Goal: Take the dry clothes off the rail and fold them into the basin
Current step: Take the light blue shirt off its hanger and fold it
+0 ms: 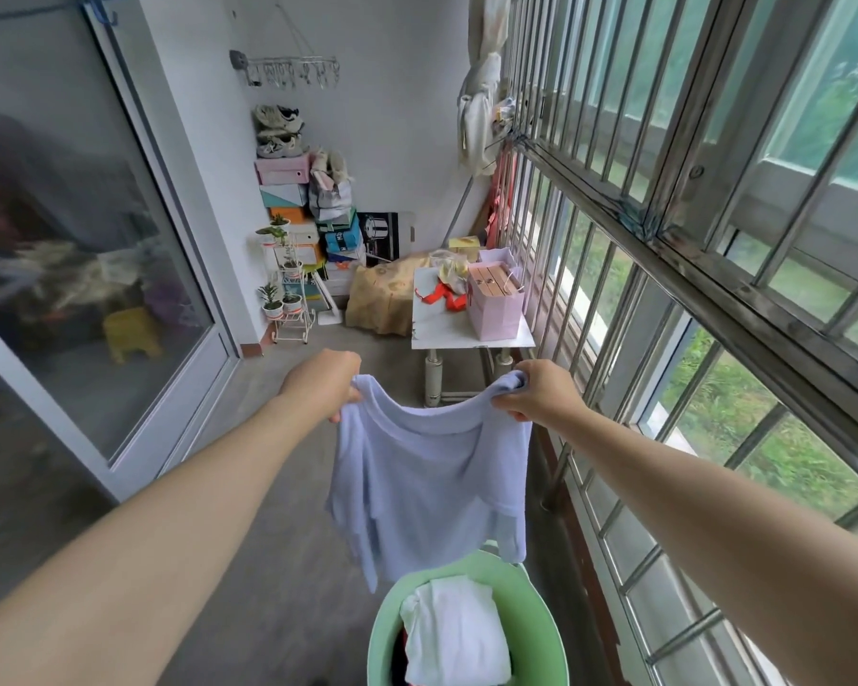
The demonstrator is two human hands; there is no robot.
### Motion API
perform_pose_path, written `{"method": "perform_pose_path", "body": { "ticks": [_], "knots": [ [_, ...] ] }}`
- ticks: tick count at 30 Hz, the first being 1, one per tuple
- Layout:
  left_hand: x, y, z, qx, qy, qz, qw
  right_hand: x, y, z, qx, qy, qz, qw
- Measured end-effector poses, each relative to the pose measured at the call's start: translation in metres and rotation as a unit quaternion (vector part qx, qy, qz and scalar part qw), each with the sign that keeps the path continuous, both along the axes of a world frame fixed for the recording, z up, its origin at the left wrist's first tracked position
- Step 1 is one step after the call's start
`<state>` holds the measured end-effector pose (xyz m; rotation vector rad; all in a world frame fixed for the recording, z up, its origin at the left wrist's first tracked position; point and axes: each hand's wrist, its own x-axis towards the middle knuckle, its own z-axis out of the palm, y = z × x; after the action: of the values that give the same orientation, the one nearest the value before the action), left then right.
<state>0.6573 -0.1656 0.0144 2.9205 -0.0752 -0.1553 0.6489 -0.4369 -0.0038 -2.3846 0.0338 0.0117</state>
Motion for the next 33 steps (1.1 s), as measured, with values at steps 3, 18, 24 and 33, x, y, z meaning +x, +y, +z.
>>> {"method": "perform_pose_path", "body": {
  "ticks": [3,18,24,33],
  "knots": [
    [0.005,0.001,0.002,-0.093,-0.007,0.037,0.995,0.000,-0.001,0.000,-0.034,-0.008,-0.011,0.999],
    [0.014,-0.010,-0.012,-0.441,0.005,0.282,0.852,0.000,0.010,0.003,0.159,0.064,-0.068,0.983],
    [0.007,-0.035,-0.014,-0.614,0.054,0.334,0.713,-0.001,0.027,0.004,0.290,0.147,-0.108,0.939],
    [0.001,-0.065,-0.013,-0.565,0.030,0.150,0.811,-0.011,0.058,0.017,0.343,0.164,-0.019,0.925]
  ]
}}
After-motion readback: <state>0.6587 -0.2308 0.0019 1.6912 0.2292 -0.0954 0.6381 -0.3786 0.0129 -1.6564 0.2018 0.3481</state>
